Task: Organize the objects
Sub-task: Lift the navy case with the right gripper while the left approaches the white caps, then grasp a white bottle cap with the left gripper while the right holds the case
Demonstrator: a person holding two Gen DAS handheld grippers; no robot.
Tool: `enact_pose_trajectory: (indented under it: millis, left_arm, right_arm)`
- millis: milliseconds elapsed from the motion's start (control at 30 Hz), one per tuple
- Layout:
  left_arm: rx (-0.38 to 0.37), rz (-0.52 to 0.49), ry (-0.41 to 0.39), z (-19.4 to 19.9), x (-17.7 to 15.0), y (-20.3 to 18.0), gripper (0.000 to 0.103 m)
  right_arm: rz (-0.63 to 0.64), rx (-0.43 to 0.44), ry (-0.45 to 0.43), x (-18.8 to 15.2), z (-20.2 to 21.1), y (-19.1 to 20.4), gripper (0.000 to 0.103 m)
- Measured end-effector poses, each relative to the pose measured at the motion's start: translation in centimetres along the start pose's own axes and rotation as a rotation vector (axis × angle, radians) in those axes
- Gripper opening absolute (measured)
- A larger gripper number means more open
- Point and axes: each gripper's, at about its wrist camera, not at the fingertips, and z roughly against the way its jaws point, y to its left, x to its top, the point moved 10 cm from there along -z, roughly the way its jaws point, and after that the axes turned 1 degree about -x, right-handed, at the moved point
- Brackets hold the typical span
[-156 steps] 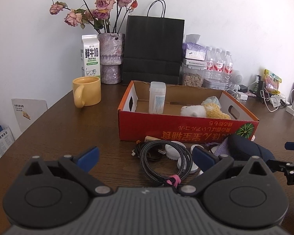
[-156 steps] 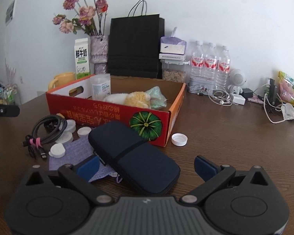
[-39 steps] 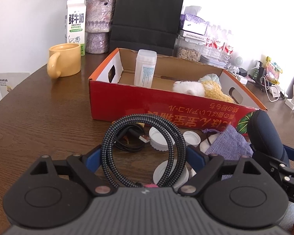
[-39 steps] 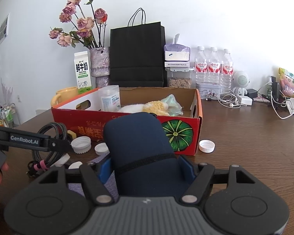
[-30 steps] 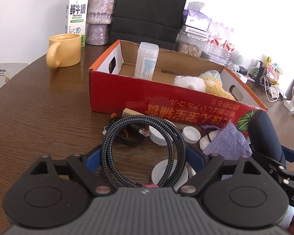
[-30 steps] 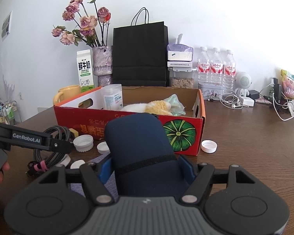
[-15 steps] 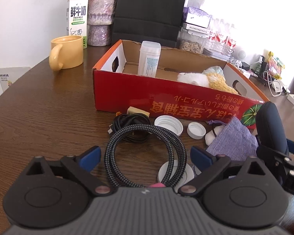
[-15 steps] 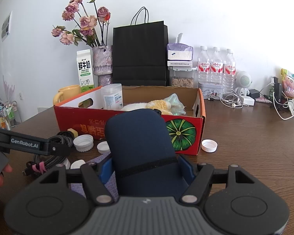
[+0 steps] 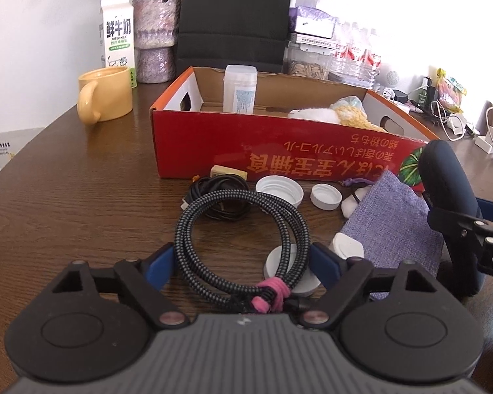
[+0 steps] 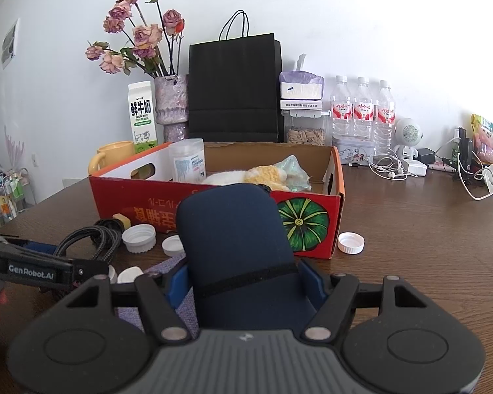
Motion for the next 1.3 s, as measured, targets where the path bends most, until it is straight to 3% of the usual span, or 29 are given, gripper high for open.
enact_pose_trajectory:
  millis: [300,533,667,867,933,1000,1133,1300]
  left_arm:
    - [-0.014,0.000,-0.017,0.6,0.2,-0.2,0.086]
    - [0.036,-0.006,-0.014,0.3,0.3,0.4,0.088]
    - [0.011,-0.071,-0.094,1.5,1.3,-1.1,0.096]
    - [-0.041,-0.183,-0.124,1.9,1.8,-4.4,0.097]
    - [-0.062,-0.217,-0.113,1.6,1.6,-5.4,0.089]
    - [-0.087,-0.258,-0.093,1.3,1.1,-6.3,0.071]
    - [-0.126,-0.325,-0.067,0.8,0.5,-7.6,0.048]
    - [-0.135,-0.358,-0.069,0.5,0.4,-8.4,0.044]
  right_arm:
    - [0.003,0.000,0.009,-0.2,-0.2,0.0,0.068]
    - [0.003,0.000,0.009,-0.2,-0.2,0.0,0.068]
    - [0.002,-0.001,0.008,-0.2,-0.2,0.0,0.068]
    - [-0.004,-0.007,0.006,-0.2,-0.2,-0.1,0.068]
    - [-0.006,-0.010,0.004,-0.2,-0.2,-0.2,0.068]
    - [-0.012,-0.014,0.002,-0.1,-0.2,-0.3,0.067]
    - [-0.023,-0.015,-0.003,-0.1,0.0,-0.5,0.067]
    - [-0.027,-0.014,-0.005,-0.1,0.1,-0.5,0.067]
